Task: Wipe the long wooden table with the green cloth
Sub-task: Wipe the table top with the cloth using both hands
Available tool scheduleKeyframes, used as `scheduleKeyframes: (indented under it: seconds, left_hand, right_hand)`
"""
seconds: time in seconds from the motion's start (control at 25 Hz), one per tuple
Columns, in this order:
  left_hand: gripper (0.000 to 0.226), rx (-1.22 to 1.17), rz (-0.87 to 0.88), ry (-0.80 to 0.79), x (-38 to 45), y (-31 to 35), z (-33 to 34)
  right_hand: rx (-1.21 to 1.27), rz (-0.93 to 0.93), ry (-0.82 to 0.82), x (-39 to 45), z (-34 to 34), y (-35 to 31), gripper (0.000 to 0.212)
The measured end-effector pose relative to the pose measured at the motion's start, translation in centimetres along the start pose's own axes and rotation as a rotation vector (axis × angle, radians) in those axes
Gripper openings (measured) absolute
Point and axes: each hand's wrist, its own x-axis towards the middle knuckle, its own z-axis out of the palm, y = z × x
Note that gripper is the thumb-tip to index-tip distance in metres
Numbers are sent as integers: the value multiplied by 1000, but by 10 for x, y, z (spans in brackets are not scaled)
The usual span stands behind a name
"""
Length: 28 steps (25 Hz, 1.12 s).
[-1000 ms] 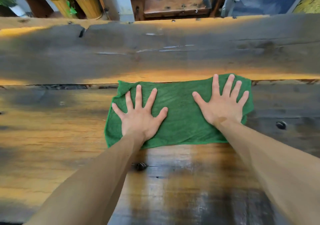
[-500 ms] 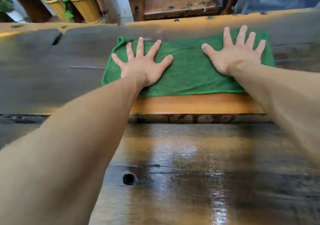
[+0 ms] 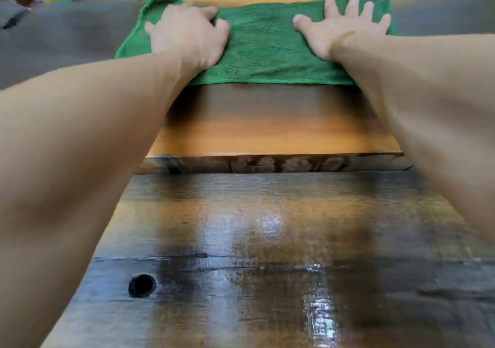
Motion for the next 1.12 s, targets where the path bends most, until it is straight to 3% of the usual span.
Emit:
scheduleKeyframes:
  seconds: [0.08, 0.2, 0.28, 1.12]
  left_hand:
    - [56, -16, -14, 71, -19, 4, -2]
    - [64, -12, -13, -135, -58, -1, -7]
    - [65, 8, 16, -187, -94, -6, -10]
    - [78, 54, 18, -344, -526, -19, -61]
  right_hand:
    - [-11, -1, -14, -23, 0, 7, 89]
    - [-50, -48, -27, -65, 3, 21, 90]
    - [-49, -53, -57, -96, 3, 34, 91]
    - [-79, -118, -186, -502, 16, 160, 95]
